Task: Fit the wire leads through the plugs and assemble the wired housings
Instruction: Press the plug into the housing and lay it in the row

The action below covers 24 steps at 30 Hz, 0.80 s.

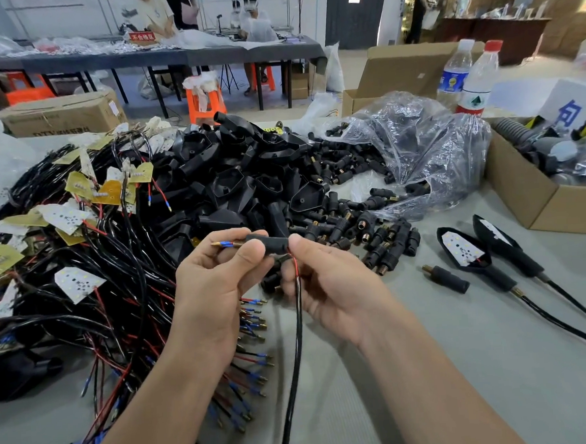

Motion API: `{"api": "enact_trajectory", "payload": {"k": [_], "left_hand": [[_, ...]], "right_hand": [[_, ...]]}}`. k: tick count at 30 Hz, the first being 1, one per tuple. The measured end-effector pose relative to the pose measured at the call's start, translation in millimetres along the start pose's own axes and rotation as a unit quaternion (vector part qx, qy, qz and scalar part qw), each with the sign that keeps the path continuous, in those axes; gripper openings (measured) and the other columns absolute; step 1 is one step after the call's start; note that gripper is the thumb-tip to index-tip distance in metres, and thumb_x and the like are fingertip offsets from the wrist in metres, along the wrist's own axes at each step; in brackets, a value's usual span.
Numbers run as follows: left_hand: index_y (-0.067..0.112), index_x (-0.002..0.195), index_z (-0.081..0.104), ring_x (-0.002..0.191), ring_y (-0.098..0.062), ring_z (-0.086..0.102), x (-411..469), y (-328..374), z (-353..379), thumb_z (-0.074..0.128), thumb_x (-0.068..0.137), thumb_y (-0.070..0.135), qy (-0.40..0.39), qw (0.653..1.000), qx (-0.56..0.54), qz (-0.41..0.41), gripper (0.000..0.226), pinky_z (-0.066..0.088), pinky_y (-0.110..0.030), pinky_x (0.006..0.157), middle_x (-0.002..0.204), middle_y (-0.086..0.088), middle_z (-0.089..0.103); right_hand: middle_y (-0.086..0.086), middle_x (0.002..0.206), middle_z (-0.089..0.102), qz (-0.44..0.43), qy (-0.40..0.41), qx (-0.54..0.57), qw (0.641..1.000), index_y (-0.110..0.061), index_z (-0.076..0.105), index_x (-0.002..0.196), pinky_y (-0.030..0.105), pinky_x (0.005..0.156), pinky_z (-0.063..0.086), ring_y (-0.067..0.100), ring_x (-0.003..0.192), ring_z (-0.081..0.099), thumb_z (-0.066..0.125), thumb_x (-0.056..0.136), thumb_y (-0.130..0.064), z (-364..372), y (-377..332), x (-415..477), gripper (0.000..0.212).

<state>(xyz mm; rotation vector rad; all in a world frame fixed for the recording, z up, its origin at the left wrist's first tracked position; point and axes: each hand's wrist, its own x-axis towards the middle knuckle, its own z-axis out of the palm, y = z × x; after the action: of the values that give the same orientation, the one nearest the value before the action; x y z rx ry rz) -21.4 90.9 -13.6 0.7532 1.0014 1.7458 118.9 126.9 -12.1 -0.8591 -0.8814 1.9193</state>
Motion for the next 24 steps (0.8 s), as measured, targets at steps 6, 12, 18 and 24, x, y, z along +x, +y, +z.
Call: {"api": "enact_trajectory", "payload": {"k": [6, 12, 18, 24], "left_hand": [[0.019, 0.088, 0.083, 0.089, -0.019, 0.078, 2.8, 5.1, -1.7, 0.063, 0.093, 0.021, -0.003, 0.999, 0.027, -0.023, 0.021, 0.061, -0.023, 0.069, 0.105, -0.009, 0.079], [0.039, 0.095, 0.081, 0.087, -0.005, 0.073, 3.3, -3.6, -10.5, 0.069, 0.097, 0.023, -0.008, 0.922, 0.336, 0.192, 0.019, 0.056, -0.019, 0.08, 0.09, 0.014, 0.079], [0.034, 0.086, 0.08, 0.094, -0.011, 0.076, 14.2, 11.3, -14.3, 0.062, 0.099, 0.022, 0.052, 0.938, 0.262, 0.22, 0.025, 0.059, -0.023, 0.084, 0.092, 0.008, 0.08], [0.022, 0.088, 0.076, 0.078, -0.018, 0.078, 20.8, 19.2, -18.7, 0.058, 0.104, 0.02, 0.128, 0.961, 0.175, 0.173, 0.024, 0.061, -0.024, 0.069, 0.079, -0.002, 0.079]], "right_hand": [[0.004, 0.056, 0.054, -0.037, 0.008, -0.057, 0.998, -0.014, 0.064, 0.08, 0.019, 0.044, 0.039, 0.015, 0.046, 0.046, 0.064, 0.099, -0.024, -3.4, -1.8, 1.3, 0.021], [-0.012, 0.06, 0.064, -0.142, 0.053, -0.389, 0.909, -0.026, 0.073, 0.074, 0.027, 0.064, 0.045, 0.006, 0.058, 0.056, 0.076, 0.086, -0.023, -0.8, 9.3, 4.5, 0.012], [0.01, 0.065, 0.051, -0.061, -0.064, -0.368, 0.925, -0.018, 0.074, 0.073, 0.032, 0.054, 0.032, 0.019, 0.054, 0.041, 0.073, 0.092, -0.02, 8.8, 8.4, -6.6, 0.019], [0.016, 0.078, 0.066, 0.005, -0.176, -0.398, 0.901, 0.0, 0.072, 0.082, 0.023, 0.054, 0.038, 0.015, 0.058, 0.053, 0.068, 0.096, -0.013, 7.6, 2.0, -14.8, 0.02]]}}
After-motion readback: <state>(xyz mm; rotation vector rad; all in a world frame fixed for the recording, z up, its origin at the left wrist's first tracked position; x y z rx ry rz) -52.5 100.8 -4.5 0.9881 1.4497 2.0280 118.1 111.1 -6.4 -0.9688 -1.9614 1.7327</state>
